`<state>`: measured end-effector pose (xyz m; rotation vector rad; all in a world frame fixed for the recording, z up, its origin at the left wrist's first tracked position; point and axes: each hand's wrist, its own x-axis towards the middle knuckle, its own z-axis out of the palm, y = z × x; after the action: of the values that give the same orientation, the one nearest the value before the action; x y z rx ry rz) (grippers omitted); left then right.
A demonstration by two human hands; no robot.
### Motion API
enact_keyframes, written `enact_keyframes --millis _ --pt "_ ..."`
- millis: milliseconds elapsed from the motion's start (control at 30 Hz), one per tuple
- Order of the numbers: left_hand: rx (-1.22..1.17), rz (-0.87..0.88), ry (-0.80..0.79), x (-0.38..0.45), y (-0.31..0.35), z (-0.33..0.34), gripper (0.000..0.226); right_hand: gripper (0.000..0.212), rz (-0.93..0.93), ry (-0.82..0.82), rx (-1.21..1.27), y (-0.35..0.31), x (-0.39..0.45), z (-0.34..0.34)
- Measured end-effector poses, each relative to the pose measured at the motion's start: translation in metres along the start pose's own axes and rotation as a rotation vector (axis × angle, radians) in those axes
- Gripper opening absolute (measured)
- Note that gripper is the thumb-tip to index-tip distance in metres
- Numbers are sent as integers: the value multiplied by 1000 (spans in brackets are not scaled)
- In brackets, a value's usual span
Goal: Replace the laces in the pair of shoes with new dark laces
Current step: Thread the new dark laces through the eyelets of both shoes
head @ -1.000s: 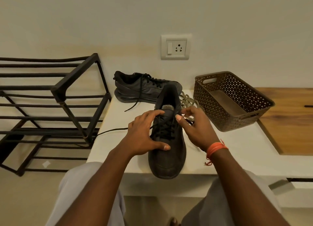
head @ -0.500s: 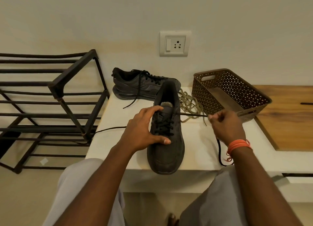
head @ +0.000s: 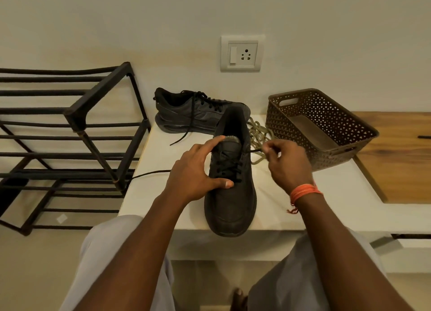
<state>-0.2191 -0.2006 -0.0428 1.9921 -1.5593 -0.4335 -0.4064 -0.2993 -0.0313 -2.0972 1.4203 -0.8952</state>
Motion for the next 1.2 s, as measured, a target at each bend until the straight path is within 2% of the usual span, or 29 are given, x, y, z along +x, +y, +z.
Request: enact_keyframes --millis 100,200,300,400,500,567,633,767,900,1000,1133,1200 --pt "4 7 -6 0 1 2 100 19 58 76 -19 2 0 -2" --pt "-34 8 -21 0 2 2 99 13 56 22 15 0 -3 5" --pt "-128 -18 58 -2 6 -2 93 11 86 58 96 1 -5 -2" --pt "-231 -132 180 -1 6 -5 73 14 81 40 77 7 -6 -8" --pt "-248 -181 176 0 1 -4 51 19 64 -58 100 8 -8 -7" --pt "-261 -143 166 -1 2 -5 50 22 1 -69 102 4 -8 -6" --pt "-232 -52 139 -1 4 -5 59 17 -46 -97 122 -2 -7 -3" --pt "-30 31 53 2 10 0 56 3 -79 -131 130 -7 -5 4" --pt "6 80 184 8 15 6 36 10 -107 -128 137 -6 -6 1" --pt "60 157 295 13 16 11 23 15 -42 -92 117 -5 -6 3" --pt "87 136 336 15 18 20 22 16 44 -62 135 -11 -3 5" --pt "48 122 334 15 19 21 20 5 70 -37 172 -15 -4 5"
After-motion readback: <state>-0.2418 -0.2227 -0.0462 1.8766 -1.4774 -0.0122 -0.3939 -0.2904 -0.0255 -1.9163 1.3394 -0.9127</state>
